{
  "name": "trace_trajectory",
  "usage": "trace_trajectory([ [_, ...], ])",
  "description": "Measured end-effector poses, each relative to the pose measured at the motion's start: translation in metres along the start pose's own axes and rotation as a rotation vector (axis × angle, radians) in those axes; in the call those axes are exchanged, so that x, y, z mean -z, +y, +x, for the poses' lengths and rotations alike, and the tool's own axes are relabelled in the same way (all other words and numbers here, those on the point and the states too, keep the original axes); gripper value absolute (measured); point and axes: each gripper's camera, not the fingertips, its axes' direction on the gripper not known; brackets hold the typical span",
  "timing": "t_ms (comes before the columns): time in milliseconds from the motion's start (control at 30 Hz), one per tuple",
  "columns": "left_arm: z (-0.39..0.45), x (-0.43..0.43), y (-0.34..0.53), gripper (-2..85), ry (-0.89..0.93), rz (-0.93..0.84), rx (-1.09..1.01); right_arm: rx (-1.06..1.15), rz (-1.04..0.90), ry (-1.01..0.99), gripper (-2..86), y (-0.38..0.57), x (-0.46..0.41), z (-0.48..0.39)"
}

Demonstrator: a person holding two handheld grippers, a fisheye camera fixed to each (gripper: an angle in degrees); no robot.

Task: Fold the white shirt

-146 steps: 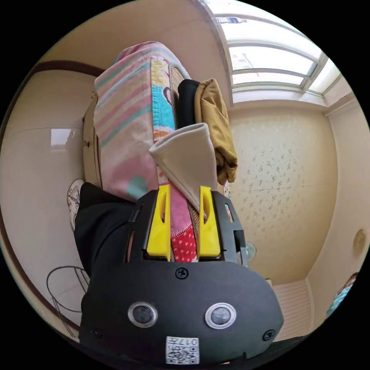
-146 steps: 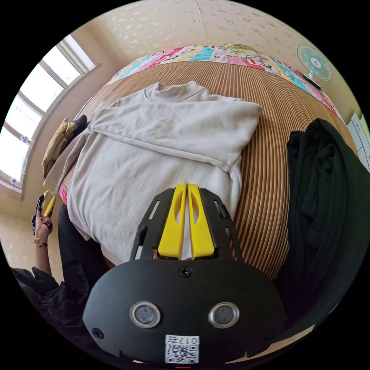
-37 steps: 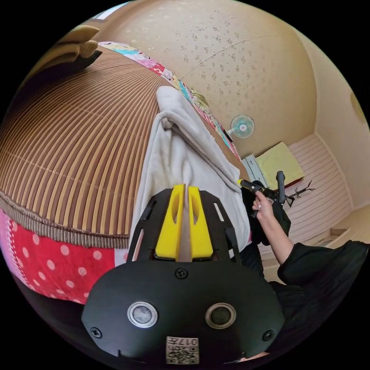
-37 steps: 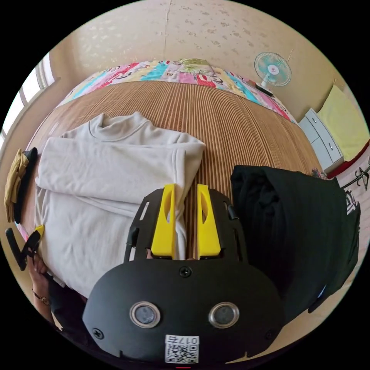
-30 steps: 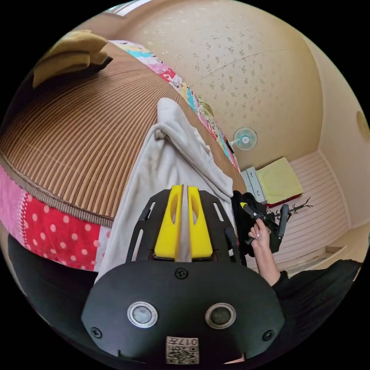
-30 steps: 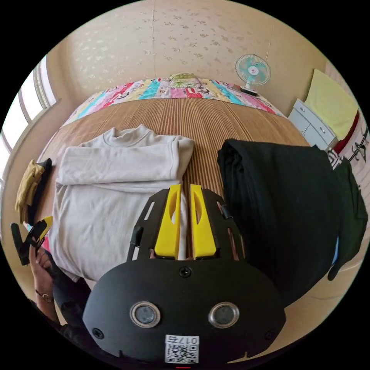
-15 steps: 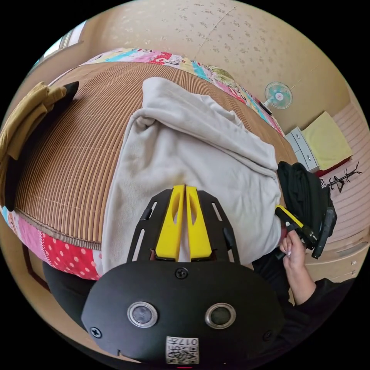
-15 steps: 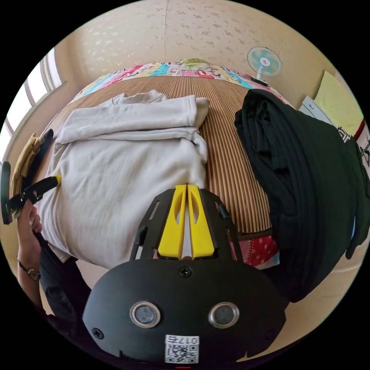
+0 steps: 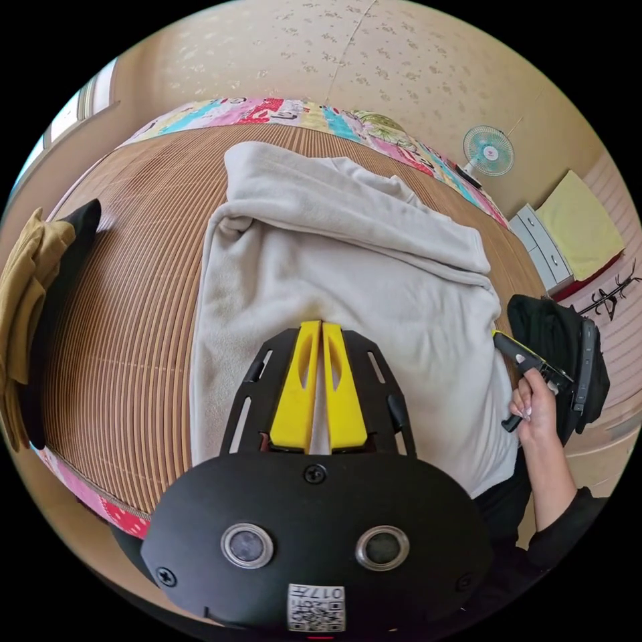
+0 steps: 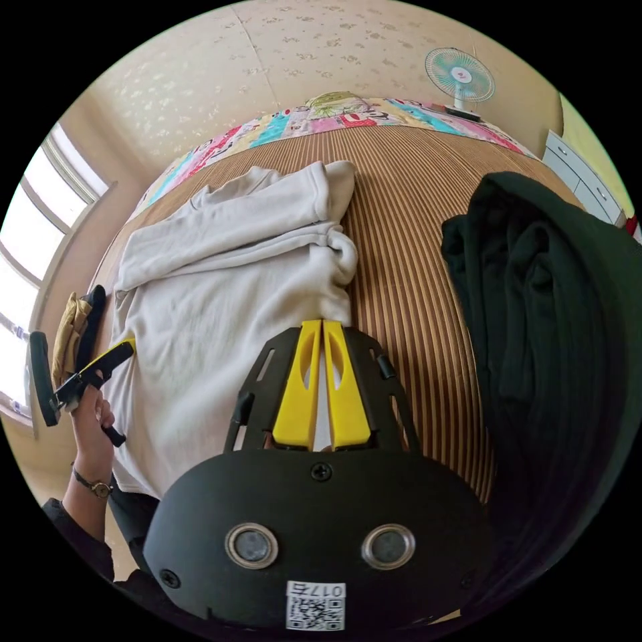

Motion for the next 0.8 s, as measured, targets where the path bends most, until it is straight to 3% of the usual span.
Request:
trace_trajectory([
  [267, -0.018, -0.002, -0.066, -0.9, 0.079, -0.048, -0.051, 0.021, 0.023, 0.083, 0.3, -0.036, -0.022, -0.013],
  [400, -0.048, 0.084, -0.011, -0.7, 0.217, 0.239, -0.074, 0.023, 0.028, 0.074, 0.3, -0.036, -0.022, -0.014],
  [533, -0.095, 0.16, 0.073, 0.8, 0.271, 0.329, 0.016, 0.013, 0.032, 0.044, 0.2, -0.036, -0.022, -0.012],
  [667, -0.127, 0.198, 0.108, 8.1, 0.305, 0.269, 0.044, 0.006, 0.035, 0.03, 0.2, -0.036, -0.022, -0.013],
  [800, -0.139, 0.204, 0.134, 9.9, 0.286, 0.104, 0.026, 0.034, 0.036, 0.077, 0.4, -0.037, -0.022, -0.028],
])
